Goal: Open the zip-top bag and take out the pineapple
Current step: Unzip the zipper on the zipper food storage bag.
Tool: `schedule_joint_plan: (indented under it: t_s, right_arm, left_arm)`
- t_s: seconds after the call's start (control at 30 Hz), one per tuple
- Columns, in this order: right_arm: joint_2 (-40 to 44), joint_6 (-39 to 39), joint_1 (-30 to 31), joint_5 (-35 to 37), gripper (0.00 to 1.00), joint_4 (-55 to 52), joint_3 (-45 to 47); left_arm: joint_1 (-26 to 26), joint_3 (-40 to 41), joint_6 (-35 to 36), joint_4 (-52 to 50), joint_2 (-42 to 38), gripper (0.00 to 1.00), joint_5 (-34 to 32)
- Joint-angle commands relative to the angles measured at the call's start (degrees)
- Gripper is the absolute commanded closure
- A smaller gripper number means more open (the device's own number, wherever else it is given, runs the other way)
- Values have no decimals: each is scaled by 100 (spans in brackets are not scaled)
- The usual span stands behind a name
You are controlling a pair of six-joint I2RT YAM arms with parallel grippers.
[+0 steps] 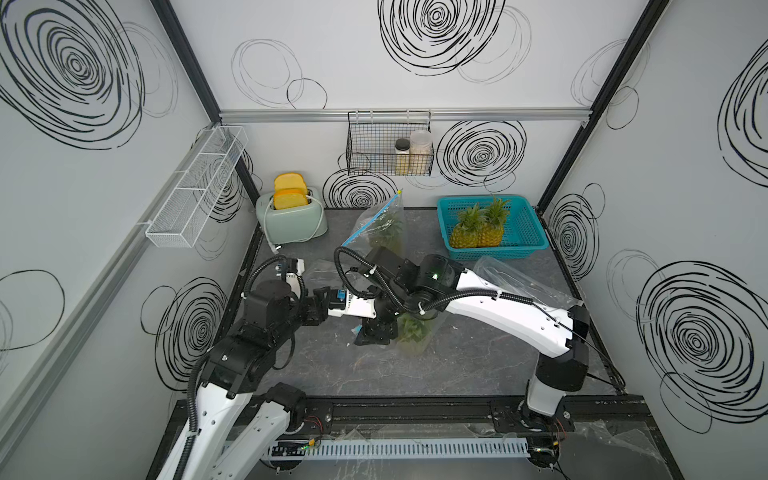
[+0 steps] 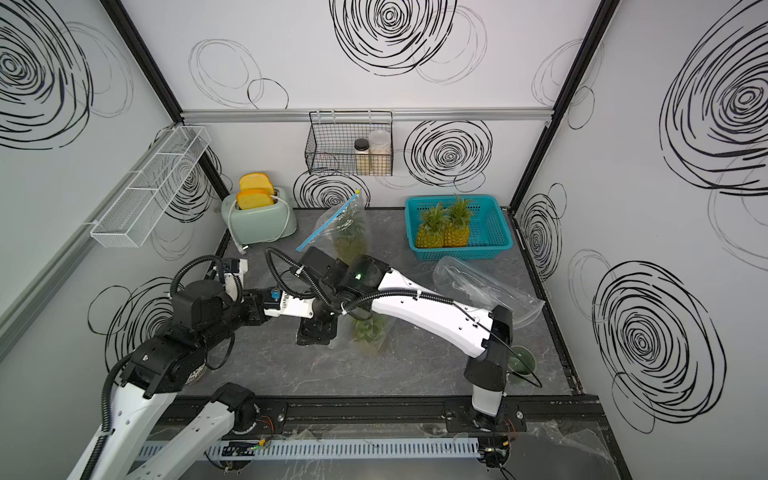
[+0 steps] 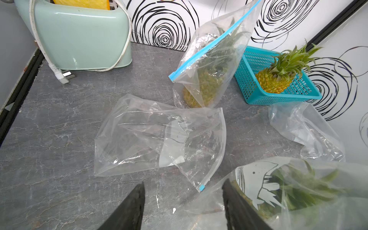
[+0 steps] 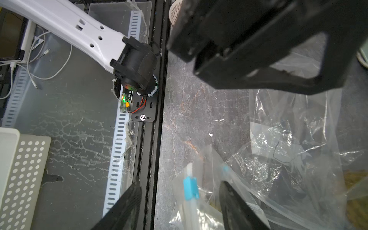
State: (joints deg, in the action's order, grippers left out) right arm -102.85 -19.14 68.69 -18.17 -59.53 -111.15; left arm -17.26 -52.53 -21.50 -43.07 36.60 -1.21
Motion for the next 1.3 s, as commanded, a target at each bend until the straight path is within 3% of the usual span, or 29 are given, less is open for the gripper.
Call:
schedule_joint_plan:
  t_s: [0.0, 0.6, 1.27]
  right_arm:
    - [-135, -209, 71, 229, 35, -238, -168]
    - [-269, -169, 66, 1052, 37, -213, -160]
    - [-71, -10, 434, 1406, 38, -743, -232]
  left_arm:
    - [64, 33, -83, 257, -61, 35, 68]
    - [135, 77, -92, 294, -106, 35, 215]
    - [205, 195, -153, 413, -134, 35, 417]
